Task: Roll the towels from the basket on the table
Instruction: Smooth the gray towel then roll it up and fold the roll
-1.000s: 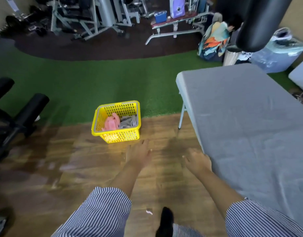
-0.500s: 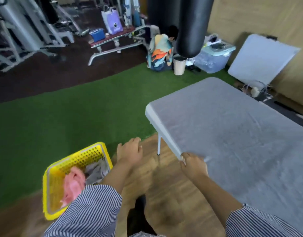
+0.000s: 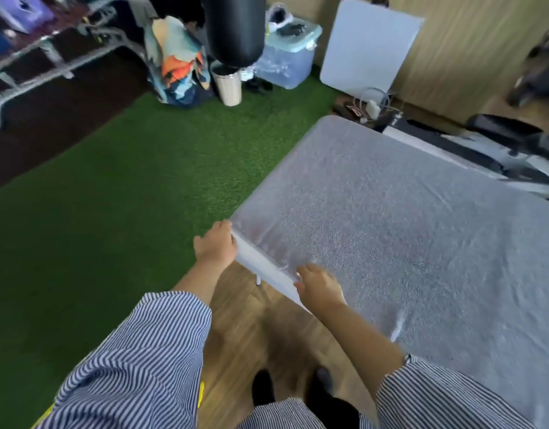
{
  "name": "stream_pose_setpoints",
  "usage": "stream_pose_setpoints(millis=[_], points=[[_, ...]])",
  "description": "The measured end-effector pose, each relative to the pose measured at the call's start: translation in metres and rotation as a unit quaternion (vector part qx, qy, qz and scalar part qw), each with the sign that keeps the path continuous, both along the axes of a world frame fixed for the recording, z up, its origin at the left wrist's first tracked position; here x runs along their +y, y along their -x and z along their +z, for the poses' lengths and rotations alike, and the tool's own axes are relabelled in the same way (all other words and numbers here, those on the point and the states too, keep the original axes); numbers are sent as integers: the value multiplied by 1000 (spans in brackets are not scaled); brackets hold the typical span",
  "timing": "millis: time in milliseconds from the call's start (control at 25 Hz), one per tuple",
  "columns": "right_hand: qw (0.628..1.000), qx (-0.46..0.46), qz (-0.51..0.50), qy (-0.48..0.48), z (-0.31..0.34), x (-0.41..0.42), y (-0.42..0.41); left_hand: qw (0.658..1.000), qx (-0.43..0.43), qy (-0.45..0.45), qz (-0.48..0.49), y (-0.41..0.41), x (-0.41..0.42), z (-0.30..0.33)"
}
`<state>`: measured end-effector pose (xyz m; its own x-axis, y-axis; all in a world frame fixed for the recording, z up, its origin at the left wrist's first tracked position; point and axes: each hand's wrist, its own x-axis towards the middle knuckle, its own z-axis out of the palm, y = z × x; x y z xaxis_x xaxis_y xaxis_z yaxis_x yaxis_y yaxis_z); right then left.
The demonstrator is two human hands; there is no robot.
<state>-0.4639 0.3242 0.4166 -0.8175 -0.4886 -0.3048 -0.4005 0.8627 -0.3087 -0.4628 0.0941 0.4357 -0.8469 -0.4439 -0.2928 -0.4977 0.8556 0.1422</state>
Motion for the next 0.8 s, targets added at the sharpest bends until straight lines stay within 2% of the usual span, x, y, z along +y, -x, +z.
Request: stream_pose_setpoints(millis=[160,240,400,560,800], points=[[999,-34,-16,-8,-13,-11,14,998,-43,-47,31,34,-15,-27],[999,-42,-26,-8,-19,-14,16,996,-38,-63,46,43,-16,-39],[998,-67,-13,-2,-34,-17,20,997,49,9,64,43,-19,-46],[995,-100,4,6,-28,-21,15,998,6,44,51,21,-28,-39],[993,-106,50,13,-27,-19,-13,992,-49,53,100,-11,-29,-40]])
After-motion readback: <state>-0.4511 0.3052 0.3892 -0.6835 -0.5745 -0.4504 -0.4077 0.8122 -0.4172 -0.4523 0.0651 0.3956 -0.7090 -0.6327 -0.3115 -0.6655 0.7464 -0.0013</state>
